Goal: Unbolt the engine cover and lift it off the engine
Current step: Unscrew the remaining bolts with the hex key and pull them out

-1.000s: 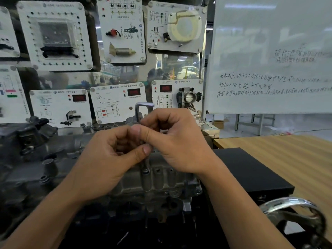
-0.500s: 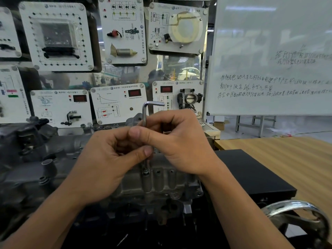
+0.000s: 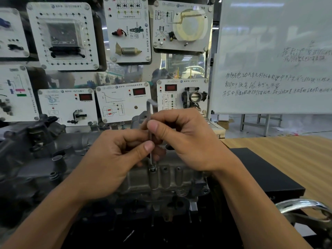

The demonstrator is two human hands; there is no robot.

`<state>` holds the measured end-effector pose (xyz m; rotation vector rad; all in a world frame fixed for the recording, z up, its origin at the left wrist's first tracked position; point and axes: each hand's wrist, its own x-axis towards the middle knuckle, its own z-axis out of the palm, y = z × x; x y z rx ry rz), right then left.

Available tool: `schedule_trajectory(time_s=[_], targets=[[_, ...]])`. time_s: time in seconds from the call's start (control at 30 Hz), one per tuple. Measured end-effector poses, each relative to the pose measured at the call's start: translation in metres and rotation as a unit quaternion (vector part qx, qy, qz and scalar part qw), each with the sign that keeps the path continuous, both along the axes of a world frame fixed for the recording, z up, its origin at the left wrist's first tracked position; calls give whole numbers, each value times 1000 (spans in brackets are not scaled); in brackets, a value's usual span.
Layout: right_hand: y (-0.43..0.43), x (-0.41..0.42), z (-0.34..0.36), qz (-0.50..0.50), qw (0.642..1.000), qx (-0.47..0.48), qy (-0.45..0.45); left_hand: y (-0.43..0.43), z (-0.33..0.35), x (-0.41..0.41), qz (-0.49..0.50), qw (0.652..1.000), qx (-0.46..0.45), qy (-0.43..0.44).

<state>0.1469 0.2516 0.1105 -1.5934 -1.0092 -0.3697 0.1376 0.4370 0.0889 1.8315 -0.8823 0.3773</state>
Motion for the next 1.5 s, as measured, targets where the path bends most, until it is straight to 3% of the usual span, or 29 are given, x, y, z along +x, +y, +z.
schedule_trajectory(time_s=[0.1, 0.43, 0.57, 0.77, 0.93, 1.33, 1.5], targets=[[1, 0, 0, -27, 999, -6, -23, -4, -1, 1, 8, 999, -45, 5], [6, 3, -1, -77, 995, 53, -19, -8, -2, 8, 36, 998, -53, -24], [6, 3, -1, -69, 996, 54, -18, -7, -1, 7, 57, 997, -45, -28], [1, 1, 1, -4, 1000, 12, -18, 1, 2, 0, -18, 1000, 17, 1], [3, 0, 0, -27, 999, 10, -28, -4, -2, 4, 12, 999, -34, 0], [6, 0, 0, -65, 997, 37, -22, -9, -3, 8, 80, 994, -59, -49], [5, 0, 1, -54, 998, -5, -26, -6, 0, 5, 11, 1000, -1, -16]])
